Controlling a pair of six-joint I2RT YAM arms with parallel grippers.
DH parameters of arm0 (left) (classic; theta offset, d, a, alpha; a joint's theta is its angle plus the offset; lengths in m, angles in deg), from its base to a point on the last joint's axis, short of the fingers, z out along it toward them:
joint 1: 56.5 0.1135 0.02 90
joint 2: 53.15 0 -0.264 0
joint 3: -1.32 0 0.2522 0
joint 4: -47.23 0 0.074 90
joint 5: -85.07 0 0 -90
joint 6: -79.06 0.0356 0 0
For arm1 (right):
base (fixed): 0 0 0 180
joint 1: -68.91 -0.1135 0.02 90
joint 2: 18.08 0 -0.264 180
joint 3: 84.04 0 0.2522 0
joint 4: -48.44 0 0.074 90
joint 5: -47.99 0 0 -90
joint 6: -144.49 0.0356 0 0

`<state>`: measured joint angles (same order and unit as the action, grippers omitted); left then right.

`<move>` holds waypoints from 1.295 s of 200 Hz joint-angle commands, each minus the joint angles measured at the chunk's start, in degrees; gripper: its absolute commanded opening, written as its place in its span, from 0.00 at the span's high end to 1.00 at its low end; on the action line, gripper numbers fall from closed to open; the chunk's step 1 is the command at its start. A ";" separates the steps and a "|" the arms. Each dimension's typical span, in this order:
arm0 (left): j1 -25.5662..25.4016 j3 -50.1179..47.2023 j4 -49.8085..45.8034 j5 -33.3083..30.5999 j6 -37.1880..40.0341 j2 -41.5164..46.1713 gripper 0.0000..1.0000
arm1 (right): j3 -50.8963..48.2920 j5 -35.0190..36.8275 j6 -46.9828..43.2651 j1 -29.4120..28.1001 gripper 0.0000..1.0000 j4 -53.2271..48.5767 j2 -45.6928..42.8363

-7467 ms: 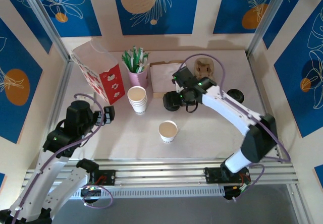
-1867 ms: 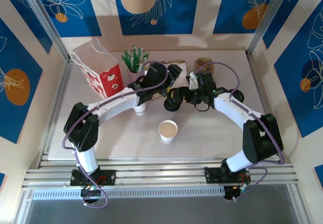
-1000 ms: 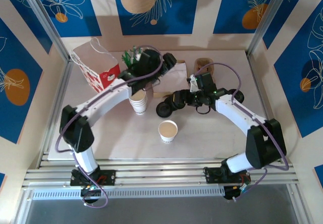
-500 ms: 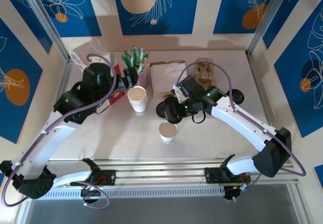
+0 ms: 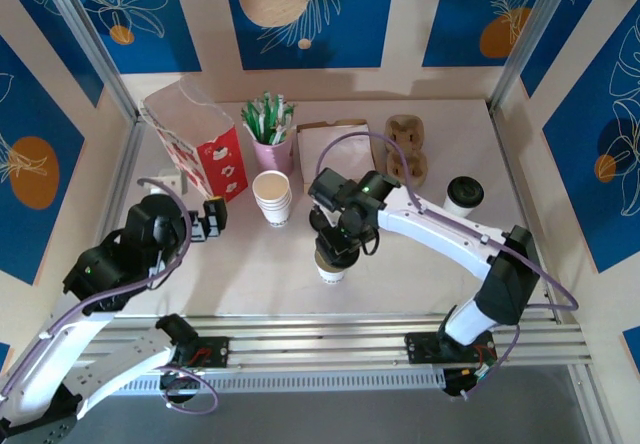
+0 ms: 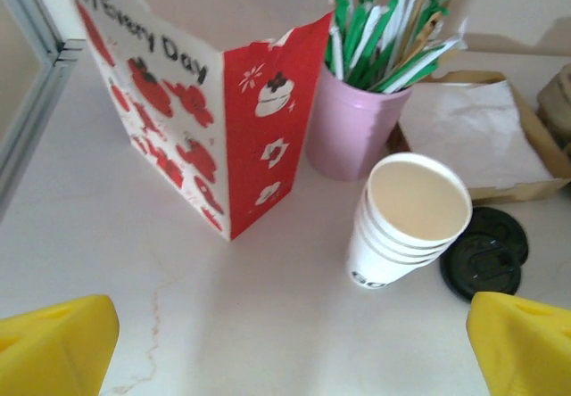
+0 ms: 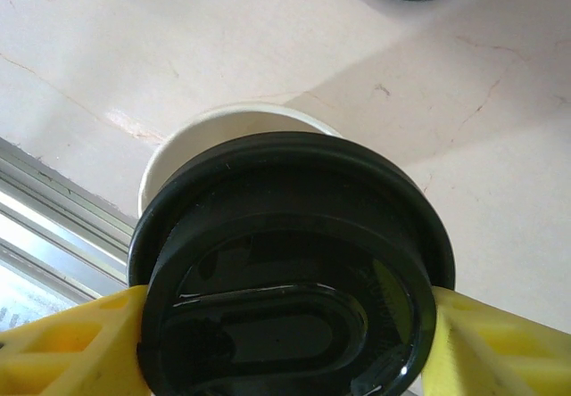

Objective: Pack the takeout coffee

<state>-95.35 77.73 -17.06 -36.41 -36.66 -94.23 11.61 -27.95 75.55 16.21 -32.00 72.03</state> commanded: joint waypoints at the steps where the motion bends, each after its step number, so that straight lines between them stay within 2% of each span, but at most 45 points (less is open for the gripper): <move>1: 0.39 -2.80 -0.81 -4.11 1.33 1.77 0.00 | 3.44 2.50 -0.55 -1.56 0.34 -4.04 2.64; 62: 0.40 -8.97 0.51 -5.93 1.44 5.74 0.00 | 4.67 2.69 -0.70 -2.71 0.34 -4.09 5.79; 259: 0.37 -9.92 -0.19 -6.76 2.78 6.63 0.00 | 1.23 1.45 0.73 -3.28 0.32 -1.58 6.50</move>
<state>-95.35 68.05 -16.77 -42.10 -34.56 -88.07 14.38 -25.78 75.59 13.37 -33.29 79.24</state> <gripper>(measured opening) 0.998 0.682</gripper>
